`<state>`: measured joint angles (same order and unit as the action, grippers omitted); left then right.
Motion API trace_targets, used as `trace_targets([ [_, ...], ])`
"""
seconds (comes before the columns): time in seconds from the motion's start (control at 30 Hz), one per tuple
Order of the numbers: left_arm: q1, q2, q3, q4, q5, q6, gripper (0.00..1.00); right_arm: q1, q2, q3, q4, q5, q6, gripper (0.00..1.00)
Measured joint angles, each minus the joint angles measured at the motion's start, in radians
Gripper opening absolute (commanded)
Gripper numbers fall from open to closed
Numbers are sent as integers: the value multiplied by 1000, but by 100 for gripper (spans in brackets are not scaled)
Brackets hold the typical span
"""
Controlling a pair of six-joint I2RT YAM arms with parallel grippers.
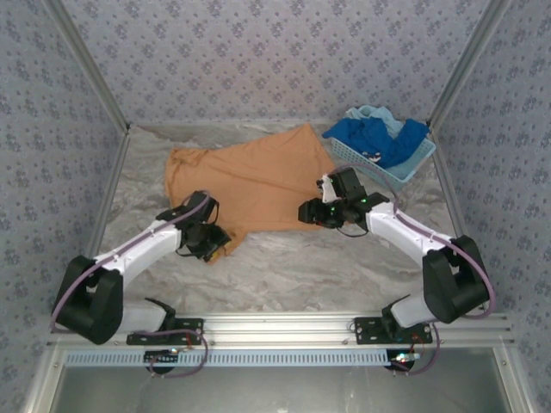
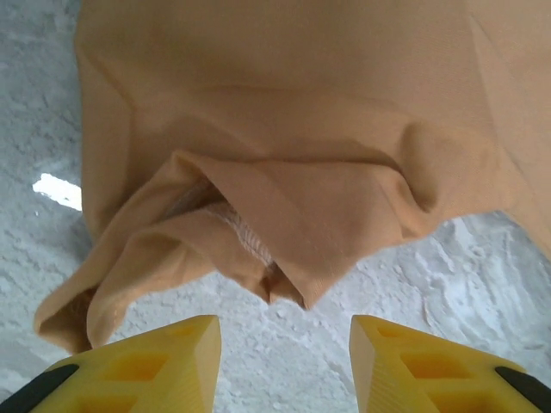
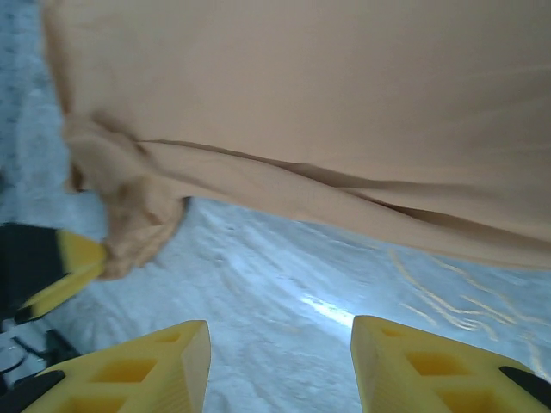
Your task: Fold and stack the t-shirts
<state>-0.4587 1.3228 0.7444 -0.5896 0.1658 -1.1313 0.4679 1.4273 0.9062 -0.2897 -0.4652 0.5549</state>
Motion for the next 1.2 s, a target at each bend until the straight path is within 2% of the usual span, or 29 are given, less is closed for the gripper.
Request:
trace_targets([
  [0.33,-40,107,32,59,-24,116,31,7,-27,-16,72,-37,36,49],
  [0.4,-58,122,35,66,-27,126,24,5,-27,-17,72,-42,36,49],
  [0.53,-81,146,43,67,-37,139,1,-6,-27,-19,73,-45,36,48],
  [0.57,-84,146,46,65,-40,143,0,-6,-27,-19,73,-45,36,48],
  [0.73,-104,145,99,21,-45,140,0,-13,-27,-19,68,-44,36,47],
  [0.87,-141,158,158,-13,-6,101,0,-26,-27,-19,47,-43,36,46],
  [1.1,-204,298,224,-27,68,37,0,-59,-27,-19,-6,-29,31,45],
  [1.13,-211,317,229,-27,76,33,4,-64,-27,-19,-14,-29,29,45],
  [1.2,-223,351,241,-27,95,29,17,-69,-27,-19,-27,-28,28,45],
])
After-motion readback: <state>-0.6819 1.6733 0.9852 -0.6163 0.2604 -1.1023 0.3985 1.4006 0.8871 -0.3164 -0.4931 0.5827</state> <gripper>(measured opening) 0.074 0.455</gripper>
